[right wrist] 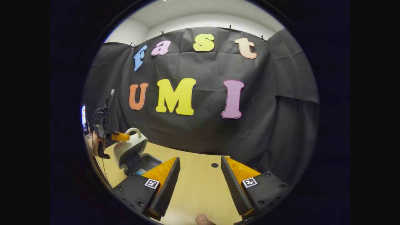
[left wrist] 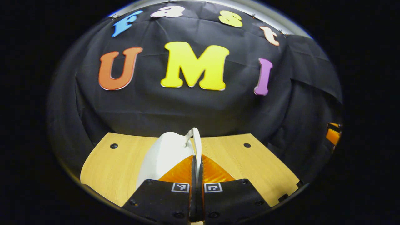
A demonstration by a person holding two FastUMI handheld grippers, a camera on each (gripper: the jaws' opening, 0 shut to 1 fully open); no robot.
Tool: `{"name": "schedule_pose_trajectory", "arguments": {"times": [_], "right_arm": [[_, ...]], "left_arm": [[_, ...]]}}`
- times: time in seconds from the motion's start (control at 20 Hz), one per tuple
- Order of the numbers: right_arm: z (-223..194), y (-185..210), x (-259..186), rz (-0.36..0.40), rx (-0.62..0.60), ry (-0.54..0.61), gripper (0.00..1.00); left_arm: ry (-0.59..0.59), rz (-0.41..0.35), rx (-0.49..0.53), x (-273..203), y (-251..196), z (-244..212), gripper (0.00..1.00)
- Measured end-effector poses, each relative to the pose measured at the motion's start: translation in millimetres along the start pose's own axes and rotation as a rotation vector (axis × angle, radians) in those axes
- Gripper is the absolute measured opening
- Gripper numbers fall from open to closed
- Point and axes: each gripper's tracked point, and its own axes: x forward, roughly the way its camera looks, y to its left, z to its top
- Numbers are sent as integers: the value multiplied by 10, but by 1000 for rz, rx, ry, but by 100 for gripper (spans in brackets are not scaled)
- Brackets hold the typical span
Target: First open the suitcase, pack the skin care products into it, and then close the suitcase.
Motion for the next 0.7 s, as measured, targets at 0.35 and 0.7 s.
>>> {"name": "schedule_pose_trajectory", "arguments": {"times": [0.35, 0.7], "right_arm": [[-284, -274, -46, -12, -16, 61, 78], [-636, -714, -112, -78, 6, 149, 78]], "left_arm": [[157, -9, 166, 659, -755, -717, 3], [365, 80, 377, 1014, -1037, -1450, 6]]}}
